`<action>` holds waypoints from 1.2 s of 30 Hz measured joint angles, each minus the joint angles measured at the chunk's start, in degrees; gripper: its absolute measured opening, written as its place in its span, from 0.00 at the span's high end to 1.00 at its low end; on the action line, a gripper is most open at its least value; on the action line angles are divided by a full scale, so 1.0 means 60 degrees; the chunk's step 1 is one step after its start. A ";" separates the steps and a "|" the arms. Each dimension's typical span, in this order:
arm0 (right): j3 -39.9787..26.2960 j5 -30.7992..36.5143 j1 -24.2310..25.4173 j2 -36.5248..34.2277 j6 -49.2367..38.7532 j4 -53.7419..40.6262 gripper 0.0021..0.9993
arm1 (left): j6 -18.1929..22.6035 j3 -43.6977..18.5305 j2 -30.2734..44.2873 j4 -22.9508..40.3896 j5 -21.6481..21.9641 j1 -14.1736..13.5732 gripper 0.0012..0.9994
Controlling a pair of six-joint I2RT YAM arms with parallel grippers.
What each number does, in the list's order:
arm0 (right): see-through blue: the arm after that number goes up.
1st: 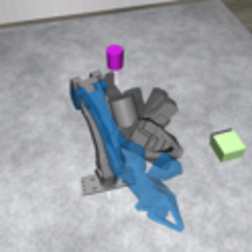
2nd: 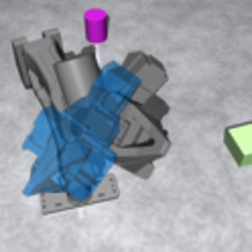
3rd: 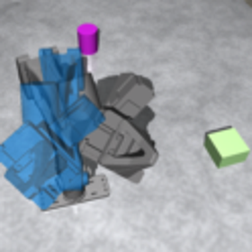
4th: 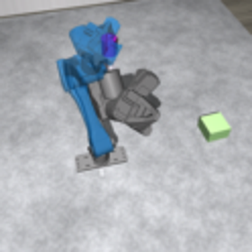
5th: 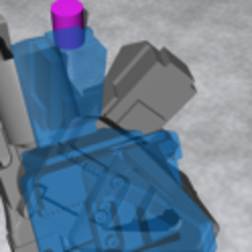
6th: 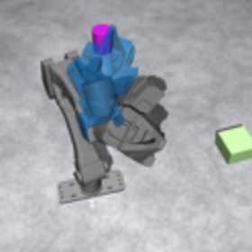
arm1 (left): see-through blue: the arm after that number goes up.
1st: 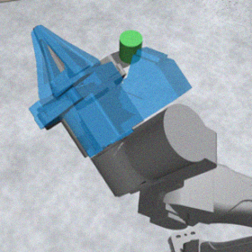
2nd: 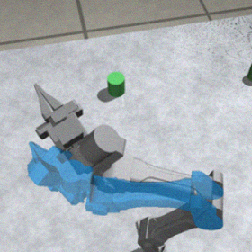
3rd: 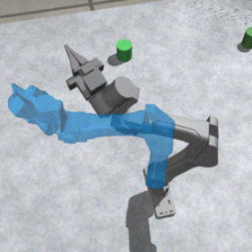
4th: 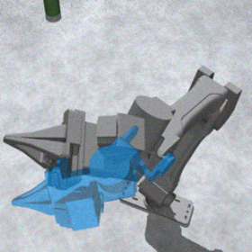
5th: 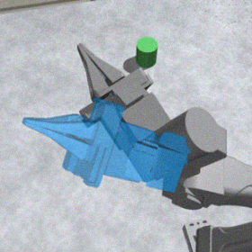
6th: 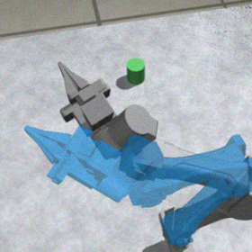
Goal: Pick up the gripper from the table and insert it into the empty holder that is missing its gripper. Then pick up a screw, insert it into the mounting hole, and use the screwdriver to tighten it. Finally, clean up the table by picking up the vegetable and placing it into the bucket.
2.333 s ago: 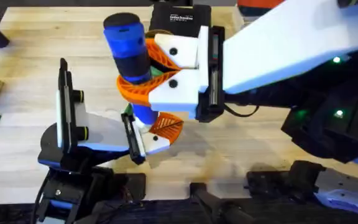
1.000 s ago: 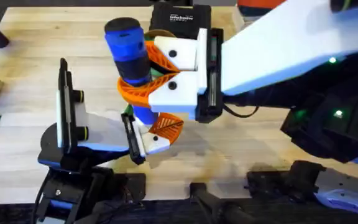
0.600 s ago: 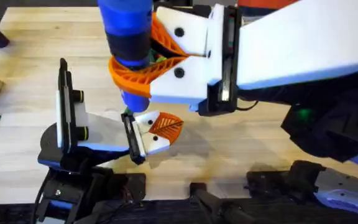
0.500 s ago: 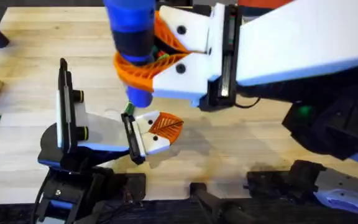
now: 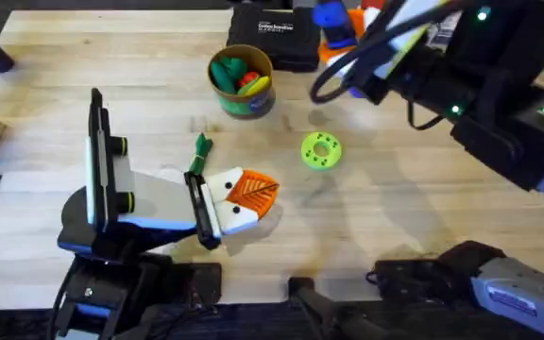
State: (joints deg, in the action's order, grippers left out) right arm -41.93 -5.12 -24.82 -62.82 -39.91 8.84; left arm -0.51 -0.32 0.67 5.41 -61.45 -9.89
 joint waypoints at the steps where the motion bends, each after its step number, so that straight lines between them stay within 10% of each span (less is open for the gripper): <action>1: 0.0000 0.0326 0.0294 -0.0136 -0.0659 -0.0223 0.97 | 0.0000 0.0000 0.0000 0.0000 0.0000 0.0000 1.00; 11: 0.0000 0.2098 0.2439 -0.2263 -0.4652 -0.1265 0.97 | 0.0000 0.0000 0.0000 0.0000 0.0000 0.0000 1.00; 23: 0.0000 0.2392 0.2529 -0.3521 -0.5574 -0.2528 0.96 | 0.0000 0.0000 0.0000 0.0000 0.0000 0.0000 1.00; 31: -0.0097 0.2549 0.2430 -0.3498 -0.5752 -0.3373 0.04 | 0.0000 0.0000 0.0004 0.0000 0.0000 0.0000 1.00; 36: -0.0168 0.2794 0.1928 -0.3445 -0.5539 -0.3743 0.01 | 0.0000 0.0000 0.0000 0.0000 0.0000 0.0000 1.00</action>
State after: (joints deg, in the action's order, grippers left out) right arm -42.94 11.65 -13.25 -83.48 -73.15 -13.62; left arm -0.51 -0.32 0.67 5.41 -61.45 -9.89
